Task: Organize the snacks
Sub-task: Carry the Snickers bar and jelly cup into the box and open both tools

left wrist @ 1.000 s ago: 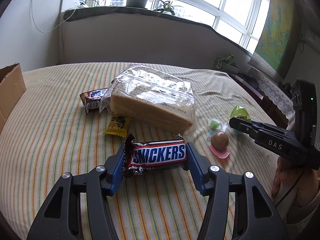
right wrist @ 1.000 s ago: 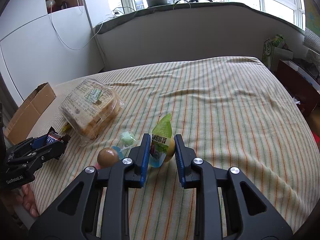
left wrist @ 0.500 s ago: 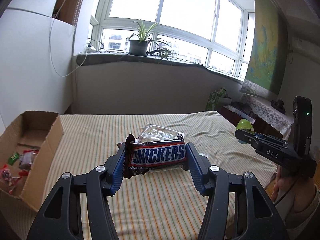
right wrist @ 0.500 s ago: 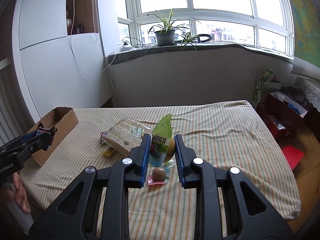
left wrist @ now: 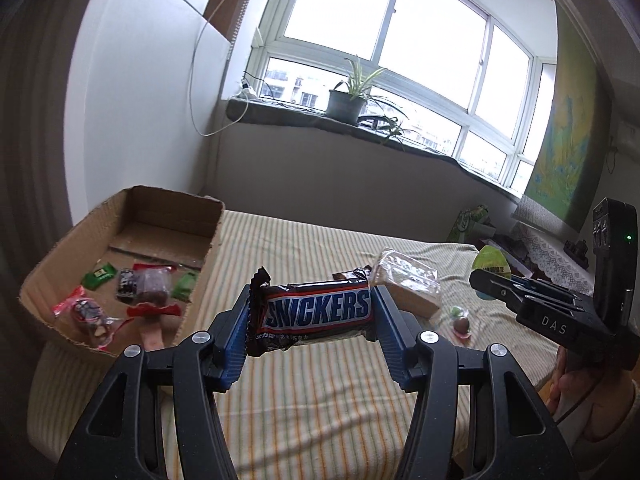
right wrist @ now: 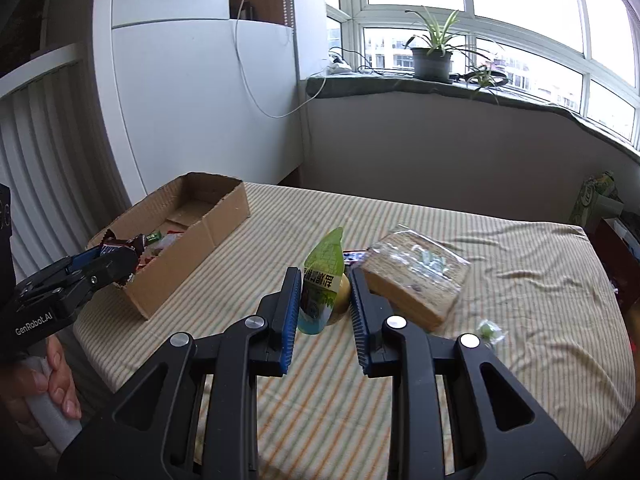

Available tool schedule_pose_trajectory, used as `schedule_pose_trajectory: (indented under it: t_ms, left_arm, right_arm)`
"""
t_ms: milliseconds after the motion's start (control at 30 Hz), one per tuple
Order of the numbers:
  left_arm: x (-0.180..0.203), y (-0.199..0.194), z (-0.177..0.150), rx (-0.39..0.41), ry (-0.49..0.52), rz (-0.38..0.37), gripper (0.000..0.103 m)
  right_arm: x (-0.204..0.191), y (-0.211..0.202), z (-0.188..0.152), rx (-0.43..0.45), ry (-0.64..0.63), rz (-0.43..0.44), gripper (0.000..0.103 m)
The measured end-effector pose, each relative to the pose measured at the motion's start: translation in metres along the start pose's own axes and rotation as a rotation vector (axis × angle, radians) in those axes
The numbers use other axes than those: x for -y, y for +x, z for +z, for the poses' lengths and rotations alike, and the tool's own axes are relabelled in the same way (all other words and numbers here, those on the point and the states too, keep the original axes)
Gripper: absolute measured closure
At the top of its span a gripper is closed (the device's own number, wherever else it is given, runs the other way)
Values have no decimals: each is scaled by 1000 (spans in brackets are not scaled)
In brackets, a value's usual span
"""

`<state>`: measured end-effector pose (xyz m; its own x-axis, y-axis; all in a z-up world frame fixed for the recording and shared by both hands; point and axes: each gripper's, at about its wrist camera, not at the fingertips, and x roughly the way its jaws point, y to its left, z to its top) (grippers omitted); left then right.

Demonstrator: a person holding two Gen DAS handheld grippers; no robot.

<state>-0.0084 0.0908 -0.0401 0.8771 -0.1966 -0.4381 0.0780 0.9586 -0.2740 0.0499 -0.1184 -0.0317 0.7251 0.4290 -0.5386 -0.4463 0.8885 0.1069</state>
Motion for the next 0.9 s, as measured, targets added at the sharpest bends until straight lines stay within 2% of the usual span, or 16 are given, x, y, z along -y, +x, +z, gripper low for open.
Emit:
schedule_pose_trajectory:
  t_ms: [167, 367, 600, 833, 867, 900]
  left_arm:
    - [-43, -12, 3, 20, -35, 83, 47]
    - [-88, -22, 9, 42, -76, 184, 47]
    - [-116, -17, 18, 43, -97, 235, 47]
    - [-140, -1, 21, 10, -127, 250, 46]
    - [-143, 1, 21, 3, -135, 254, 44]
    - [-146, 3, 20, -5, -140, 258, 35]
  right_arm:
    - [-57, 35, 13, -32, -37, 134, 78]
    - [-116, 63, 24, -51, -111, 243, 78]
    - [-154, 88, 35, -59, -165, 307, 78]
    - [-174, 118, 41, -75, -200, 344, 77]
    - [-176, 125, 41, -90, -205, 352, 76]
    - [-177, 131, 40, -104, -207, 357, 67]
